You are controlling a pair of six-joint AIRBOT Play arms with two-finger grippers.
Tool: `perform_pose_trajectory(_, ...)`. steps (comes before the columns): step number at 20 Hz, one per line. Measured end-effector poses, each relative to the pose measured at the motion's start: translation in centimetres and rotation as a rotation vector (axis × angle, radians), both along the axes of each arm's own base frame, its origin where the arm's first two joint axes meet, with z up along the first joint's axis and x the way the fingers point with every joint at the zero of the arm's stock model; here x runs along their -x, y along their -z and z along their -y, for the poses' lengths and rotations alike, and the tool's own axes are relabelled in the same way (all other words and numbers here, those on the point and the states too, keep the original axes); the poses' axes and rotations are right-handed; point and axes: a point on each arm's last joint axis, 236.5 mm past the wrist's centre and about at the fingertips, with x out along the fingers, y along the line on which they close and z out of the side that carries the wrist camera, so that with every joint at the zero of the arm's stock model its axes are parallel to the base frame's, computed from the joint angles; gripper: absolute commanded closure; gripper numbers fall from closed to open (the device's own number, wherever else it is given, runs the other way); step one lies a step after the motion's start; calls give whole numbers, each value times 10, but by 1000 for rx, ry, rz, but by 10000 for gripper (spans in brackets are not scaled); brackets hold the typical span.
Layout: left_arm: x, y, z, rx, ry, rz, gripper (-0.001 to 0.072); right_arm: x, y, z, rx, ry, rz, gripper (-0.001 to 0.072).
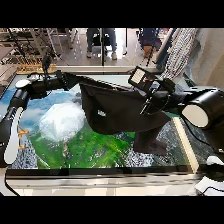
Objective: Fold the clothes and pants, and hang the long-sleeved shirts on hangers.
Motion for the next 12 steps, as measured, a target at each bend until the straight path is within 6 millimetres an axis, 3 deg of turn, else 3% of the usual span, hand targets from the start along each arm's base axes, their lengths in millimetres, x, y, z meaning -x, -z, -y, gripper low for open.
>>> perform_pose_trajectory(7,2,8,-1,-51,9,27,697,-15,53,12,166,21,-133,692)
perform_pose_trajectory(10,-7,13,-3,-86,-38,33,698,-27,75,10,195,32,-167,692)
perform_pose_trajectory(12,-18,4,0,-98,-102,62,698,-46,82,12,209,76,-135,692)
